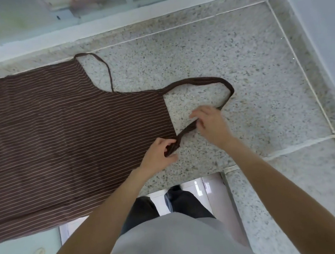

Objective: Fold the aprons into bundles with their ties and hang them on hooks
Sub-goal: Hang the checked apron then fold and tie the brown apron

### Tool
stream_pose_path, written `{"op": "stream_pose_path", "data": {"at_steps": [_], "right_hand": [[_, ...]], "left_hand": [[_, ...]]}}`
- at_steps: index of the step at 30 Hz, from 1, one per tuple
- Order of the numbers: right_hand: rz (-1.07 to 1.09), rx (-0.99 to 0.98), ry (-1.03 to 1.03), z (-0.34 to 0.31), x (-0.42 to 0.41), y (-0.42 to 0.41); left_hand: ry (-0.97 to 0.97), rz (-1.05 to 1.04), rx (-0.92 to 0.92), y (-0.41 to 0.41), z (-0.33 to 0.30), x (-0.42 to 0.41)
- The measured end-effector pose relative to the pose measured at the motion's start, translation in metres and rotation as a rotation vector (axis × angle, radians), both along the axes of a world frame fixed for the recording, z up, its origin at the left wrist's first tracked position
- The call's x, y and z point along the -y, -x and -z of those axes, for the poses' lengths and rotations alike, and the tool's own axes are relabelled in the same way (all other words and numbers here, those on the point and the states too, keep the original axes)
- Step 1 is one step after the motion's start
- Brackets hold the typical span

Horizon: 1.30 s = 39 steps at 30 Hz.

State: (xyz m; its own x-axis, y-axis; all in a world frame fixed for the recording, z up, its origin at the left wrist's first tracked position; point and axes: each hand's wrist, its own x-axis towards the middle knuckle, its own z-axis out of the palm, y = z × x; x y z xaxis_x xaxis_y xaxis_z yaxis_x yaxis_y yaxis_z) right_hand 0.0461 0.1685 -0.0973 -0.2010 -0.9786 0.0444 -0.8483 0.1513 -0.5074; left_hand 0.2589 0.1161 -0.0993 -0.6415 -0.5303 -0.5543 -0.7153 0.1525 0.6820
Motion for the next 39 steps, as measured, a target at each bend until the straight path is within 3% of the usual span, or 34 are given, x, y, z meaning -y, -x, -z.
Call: {"op": "stream_pose_path", "data": {"at_steps": [5, 12, 16, 19, 21, 23, 25, 27, 30, 34, 39], "right_hand": [[-0.176, -0.054, -0.098, 0.025, -0.008, -0.056], [-0.259, -0.197, -0.021, 0.028, -0.037, -0.053], [-0.176, -0.278, -0.054, 0.026, -0.06, -0.067], [-0.194, -0.151, -0.015, 0.013, -0.052, -0.103], [-0.229, 0.039, -0.013, 0.001, -0.038, -0.136], [-0.269, 0.254, -0.134, -0.008, -0.023, -0.185], [-0.322, 0.34, -0.251, -0.011, -0.016, -0.22], [-0.435, 0.295, -0.299, -0.007, -0.012, -0.258], [-0.551, 0.048, -0.274, 0.006, -0.014, -0.29], [-0.412, -0.2, -0.244, 0.015, -0.019, -0.312], [-0.395, -0.435, -0.286, 0.02, -0.016, -0.332]], "left_hand": [[0.139, -0.113, -0.041, -0.013, 0.004, 0.001], [0.404, 0.22, -0.062, -0.068, 0.015, -0.002], [0.555, 0.245, -0.046, -0.115, 0.016, -0.008], [0.647, 0.11, -0.018, -0.156, 0.012, -0.006], [0.703, 0.016, 0.027, -0.184, 0.01, -0.004], [0.762, -0.025, 0.101, -0.222, 0.009, -0.001], [0.786, -0.032, 0.181, -0.249, 0.008, 0.0], [0.769, -0.064, 0.236, -0.284, 0.006, -0.001], [0.736, -0.06, 0.255, -0.323, 0.01, -0.005], [0.695, 0.062, 0.224, -0.347, 0.022, -0.002], [0.695, 0.131, 0.235, -0.346, 0.031, 0.028]]}}
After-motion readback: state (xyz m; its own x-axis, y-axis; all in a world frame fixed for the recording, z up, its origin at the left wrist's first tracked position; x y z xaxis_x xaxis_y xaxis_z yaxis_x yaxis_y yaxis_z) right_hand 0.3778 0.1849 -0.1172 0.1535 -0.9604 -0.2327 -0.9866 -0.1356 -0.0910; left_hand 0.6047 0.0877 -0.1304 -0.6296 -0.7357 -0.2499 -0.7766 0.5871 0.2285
